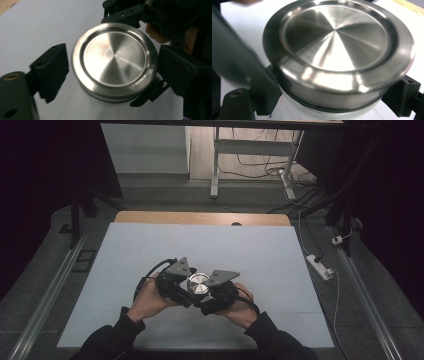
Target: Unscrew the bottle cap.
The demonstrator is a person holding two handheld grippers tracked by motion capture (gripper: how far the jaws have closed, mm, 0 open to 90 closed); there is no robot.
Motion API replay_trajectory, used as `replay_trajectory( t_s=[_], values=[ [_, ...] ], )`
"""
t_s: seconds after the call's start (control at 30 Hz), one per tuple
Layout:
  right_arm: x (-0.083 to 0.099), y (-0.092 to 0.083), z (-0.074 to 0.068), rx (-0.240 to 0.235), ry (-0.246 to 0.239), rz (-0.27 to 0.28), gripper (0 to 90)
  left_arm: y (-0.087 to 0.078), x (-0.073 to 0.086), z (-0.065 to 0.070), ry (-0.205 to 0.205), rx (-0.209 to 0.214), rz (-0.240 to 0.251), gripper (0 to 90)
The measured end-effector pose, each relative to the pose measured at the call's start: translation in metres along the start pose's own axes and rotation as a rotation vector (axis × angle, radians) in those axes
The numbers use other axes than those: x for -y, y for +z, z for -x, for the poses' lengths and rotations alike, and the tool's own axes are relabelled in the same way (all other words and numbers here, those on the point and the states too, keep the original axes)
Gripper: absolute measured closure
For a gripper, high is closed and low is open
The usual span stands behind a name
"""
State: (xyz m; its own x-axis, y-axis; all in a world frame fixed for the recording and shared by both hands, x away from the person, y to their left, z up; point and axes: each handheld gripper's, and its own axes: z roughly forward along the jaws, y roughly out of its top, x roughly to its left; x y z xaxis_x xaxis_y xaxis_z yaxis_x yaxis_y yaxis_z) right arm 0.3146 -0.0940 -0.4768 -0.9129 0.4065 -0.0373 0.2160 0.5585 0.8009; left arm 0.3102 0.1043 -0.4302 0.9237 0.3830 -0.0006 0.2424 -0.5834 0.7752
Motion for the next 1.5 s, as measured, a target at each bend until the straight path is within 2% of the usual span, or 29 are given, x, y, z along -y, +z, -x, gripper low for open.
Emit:
replay_trajectory(
  t_s=[0.07, 0.1, 0.13, 0.17, 0.2, 0.23, 0.27, 0.3, 0.33, 0.4, 0.5, 0.53, 0.63, 0.67, 0.7, 0.73, 0.8, 1.03, 1.07, 1.1, 1.17, 1.23, 1.27, 1.3, 1.33, 1.5],
  values=[
    [0.000, 0.000, 0.000, -0.019, -0.008, 0.002, 15.2, -0.008, 0.003, -0.005, 0.020, 0.046, 0.013, 9.5],
    [0.000, 0.000, 0.000, -0.029, -0.013, 0.002, 15.2, -0.008, 0.003, -0.005, 0.020, 0.046, 0.013, 8.8],
    [0.000, -0.001, 0.000, -0.041, -0.013, 0.004, 15.2, -0.015, 0.007, -0.010, 0.057, 0.096, 0.018, 8.5],
    [0.000, -0.001, -0.001, -0.058, -0.016, 0.006, 15.3, -0.015, 0.007, -0.010, 0.057, 0.096, 0.018, 7.8],
    [-0.001, -0.001, -0.002, -0.074, -0.017, 0.007, 15.2, -0.016, 0.010, -0.011, 0.099, 0.123, 0.010, 7.7],
    [-0.001, -0.001, -0.002, -0.074, -0.017, 0.007, 15.2, -0.016, 0.010, -0.011, 0.099, 0.123, 0.010, 7.8],
    [-0.001, 0.000, -0.004, -0.107, -0.027, 0.008, 15.2, -0.014, 0.012, -0.009, 0.140, 0.145, -0.003, 8.1],
    [-0.001, 0.000, -0.005, -0.122, -0.032, 0.010, 15.2, -0.014, 0.012, -0.009, 0.140, 0.145, -0.003, 8.5],
    [-0.001, 0.001, -0.006, -0.128, -0.041, 0.010, 15.2, -0.011, 0.012, -0.007, 0.186, 0.159, -0.021, 9.0],
    [-0.001, 0.001, -0.009, -0.149, -0.057, 0.005, 15.2, -0.008, 0.013, -0.005, 0.214, 0.175, -0.029, 11.6],
    [-0.001, 0.002, -0.011, -0.171, -0.090, 0.002, 15.2, -0.008, 0.014, -0.003, 0.231, 0.172, -0.029, 17.7],
    [-0.002, 0.002, -0.012, -0.172, -0.092, 0.000, 15.2, -0.008, 0.014, -0.003, 0.224, 0.183, -0.019, 17.9],
    [-0.002, 0.002, -0.011, -0.170, -0.098, -0.001, 15.2, -0.007, 0.014, -0.004, 0.216, 0.180, -0.019, 18.6],
    [-0.001, 0.002, -0.011, -0.156, -0.096, -0.005, 15.2, -0.007, 0.013, -0.004, 0.182, 0.170, 0.003, 19.4],
    [-0.001, 0.002, -0.010, -0.146, -0.096, -0.009, 15.2, -0.006, 0.012, -0.004, 0.168, 0.158, 0.001, 20.4],
    [-0.001, 0.002, -0.010, -0.146, -0.096, -0.009, 15.2, -0.006, 0.012, -0.004, 0.168, 0.158, 0.001, 20.4],
    [-0.001, 0.002, -0.008, -0.122, -0.072, -0.007, 15.2, -0.004, 0.010, -0.004, 0.140, 0.136, -0.004, 20.5],
    [-0.001, 0.002, -0.006, -0.089, -0.052, -0.010, 15.3, 0.000, 0.008, -0.004, 0.086, 0.108, -0.010, 20.5],
    [0.000, 0.003, -0.005, -0.077, -0.043, -0.012, 15.2, 0.002, 0.008, -0.004, 0.066, 0.091, -0.009, 20.5],
    [-0.001, 0.003, -0.005, -0.069, -0.031, -0.013, 15.2, 0.002, 0.008, -0.004, 0.066, 0.091, -0.009, 20.5],
    [0.000, 0.003, -0.004, -0.056, -0.024, -0.015, 15.2, 0.005, 0.006, -0.002, 0.018, 0.060, -0.009, 20.6],
    [0.000, 0.003, -0.004, -0.046, -0.005, -0.015, 15.3, 0.006, 0.005, -0.002, 0.009, 0.052, -0.011, 20.6],
    [0.000, 0.003, -0.002, -0.032, 0.001, -0.016, 15.3, 0.008, 0.004, 0.000, -0.016, 0.023, -0.013, 20.6],
    [0.000, 0.003, -0.002, -0.032, 0.001, -0.016, 15.3, 0.008, 0.004, 0.000, -0.016, 0.023, -0.013, 20.6],
    [0.001, 0.003, -0.001, -0.025, 0.015, -0.013, 15.3, 0.009, 0.003, 0.001, -0.041, 0.005, -0.007, 20.6],
    [0.000, 0.002, 0.001, -0.009, 0.027, -0.009, 15.2, 0.009, 0.002, 0.002, -0.067, -0.007, 0.014, 20.6]
  ],
)
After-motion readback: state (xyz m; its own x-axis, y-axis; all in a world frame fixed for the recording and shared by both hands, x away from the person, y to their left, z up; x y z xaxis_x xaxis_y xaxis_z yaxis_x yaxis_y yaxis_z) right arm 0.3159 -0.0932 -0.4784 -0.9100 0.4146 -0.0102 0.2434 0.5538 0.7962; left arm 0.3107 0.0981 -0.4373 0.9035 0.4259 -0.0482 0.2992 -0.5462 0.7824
